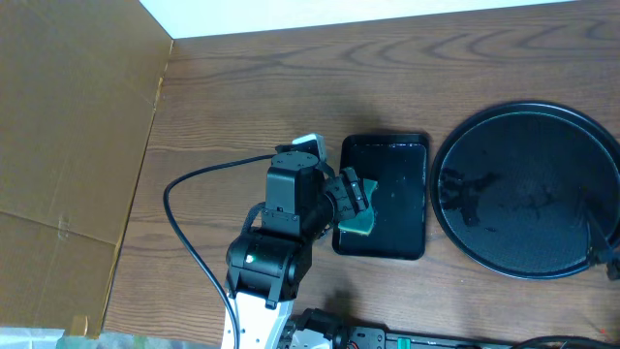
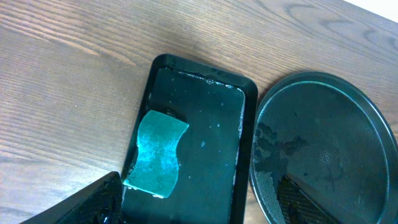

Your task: Clean dirty plates on tray and stack at the side

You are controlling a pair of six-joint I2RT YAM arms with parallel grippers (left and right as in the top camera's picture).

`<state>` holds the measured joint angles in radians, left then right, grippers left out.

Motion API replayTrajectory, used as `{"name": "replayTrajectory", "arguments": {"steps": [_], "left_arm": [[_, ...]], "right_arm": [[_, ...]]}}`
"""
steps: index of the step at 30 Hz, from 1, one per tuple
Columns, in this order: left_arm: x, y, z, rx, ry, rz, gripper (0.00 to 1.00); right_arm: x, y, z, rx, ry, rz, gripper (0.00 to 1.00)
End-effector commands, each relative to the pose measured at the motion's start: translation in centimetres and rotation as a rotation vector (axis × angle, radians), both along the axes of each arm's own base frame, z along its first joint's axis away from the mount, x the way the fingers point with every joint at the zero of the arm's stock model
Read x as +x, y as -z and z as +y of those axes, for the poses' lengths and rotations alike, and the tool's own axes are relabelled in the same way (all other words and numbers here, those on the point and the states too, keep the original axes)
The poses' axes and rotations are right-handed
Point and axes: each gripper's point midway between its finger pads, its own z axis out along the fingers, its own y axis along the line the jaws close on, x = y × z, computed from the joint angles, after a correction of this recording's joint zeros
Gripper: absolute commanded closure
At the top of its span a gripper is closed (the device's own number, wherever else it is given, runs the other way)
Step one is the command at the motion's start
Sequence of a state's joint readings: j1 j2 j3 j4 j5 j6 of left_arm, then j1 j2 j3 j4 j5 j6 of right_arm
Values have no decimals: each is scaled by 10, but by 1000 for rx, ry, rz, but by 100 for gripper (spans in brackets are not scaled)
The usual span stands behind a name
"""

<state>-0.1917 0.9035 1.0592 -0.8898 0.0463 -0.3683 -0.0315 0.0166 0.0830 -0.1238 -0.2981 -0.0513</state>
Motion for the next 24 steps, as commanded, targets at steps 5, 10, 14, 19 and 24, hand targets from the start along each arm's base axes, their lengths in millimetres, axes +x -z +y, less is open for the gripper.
{"name": "replayTrajectory", "arguments": {"steps": [5, 10, 14, 19, 24], "left_arm": [[2, -8, 1, 1, -6, -19, 20], [2, -8, 1, 1, -6, -19, 20], [3, -8, 1, 1, -6, -19, 20], [3, -8, 1, 1, -6, -19, 20], [3, -8, 1, 1, -6, -19, 20]], "right_arm": [[6, 8, -7, 43, 37, -35, 1], [6, 17, -6, 44, 37, 0, 1], [6, 18, -6, 44, 37, 5, 1], [6, 18, -6, 44, 37, 6, 1], [6, 18, -6, 44, 37, 6, 1]]}}
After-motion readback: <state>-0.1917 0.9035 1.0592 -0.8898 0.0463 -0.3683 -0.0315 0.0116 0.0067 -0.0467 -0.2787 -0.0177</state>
